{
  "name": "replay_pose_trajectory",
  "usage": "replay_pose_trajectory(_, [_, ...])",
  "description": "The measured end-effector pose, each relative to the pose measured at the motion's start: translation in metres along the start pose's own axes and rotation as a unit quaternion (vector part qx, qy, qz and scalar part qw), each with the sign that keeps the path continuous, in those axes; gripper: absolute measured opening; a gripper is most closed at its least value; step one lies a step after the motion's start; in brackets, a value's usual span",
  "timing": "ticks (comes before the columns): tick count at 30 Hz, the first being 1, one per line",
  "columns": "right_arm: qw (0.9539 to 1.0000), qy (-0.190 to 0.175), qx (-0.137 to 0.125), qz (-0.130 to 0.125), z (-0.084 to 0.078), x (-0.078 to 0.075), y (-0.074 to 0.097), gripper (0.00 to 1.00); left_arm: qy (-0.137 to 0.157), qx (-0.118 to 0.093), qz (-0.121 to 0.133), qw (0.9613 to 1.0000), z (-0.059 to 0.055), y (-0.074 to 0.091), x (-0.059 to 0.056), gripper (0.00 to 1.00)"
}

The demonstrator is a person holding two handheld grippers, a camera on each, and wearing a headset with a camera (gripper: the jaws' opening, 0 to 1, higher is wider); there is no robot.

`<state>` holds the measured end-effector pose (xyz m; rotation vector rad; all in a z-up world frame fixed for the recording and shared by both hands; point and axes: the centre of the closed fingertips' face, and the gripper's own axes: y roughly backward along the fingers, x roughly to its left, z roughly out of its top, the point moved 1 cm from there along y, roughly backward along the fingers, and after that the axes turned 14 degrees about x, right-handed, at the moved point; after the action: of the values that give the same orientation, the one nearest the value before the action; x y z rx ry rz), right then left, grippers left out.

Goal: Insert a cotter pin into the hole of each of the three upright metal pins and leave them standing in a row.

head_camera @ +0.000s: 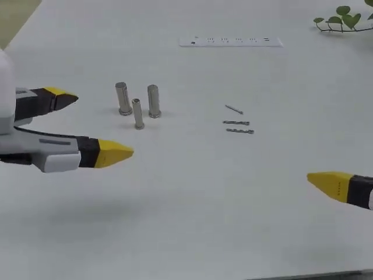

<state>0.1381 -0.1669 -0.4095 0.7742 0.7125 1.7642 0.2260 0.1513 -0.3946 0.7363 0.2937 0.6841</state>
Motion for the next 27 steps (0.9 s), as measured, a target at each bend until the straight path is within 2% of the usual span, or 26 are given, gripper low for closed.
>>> replay_pose_trajectory(8, [1.0,-0.002,0.007,-0.004,-0.004,-0.001,-0.001,0.78,-0.016,-0.013,-0.001,0.9998,0.016,-0.014,0.014,0.65])
replay_pose_trajectory(12, [0.9999,-0.001,0.011,-0.006,-0.006,-0.002,-0.002,0.78,-0.012,-0.019,-0.005,0.9997,0.022,-0.022,0.019,0.56])
replay_pose_trajectory(19, [0.9998,-0.003,0.016,-0.008,-0.007,-0.003,-0.003,0.78,-0.011,-0.018,-0.01,0.9997,0.025,-0.038,0.025,0.45])
replay_pose_trajectory(27, [0.9997,-0.004,0.021,-0.008,-0.008,-0.004,-0.006,0.78,-0.014,-0.012,-0.019,0.9997,0.026,-0.056,0.025,0.32])
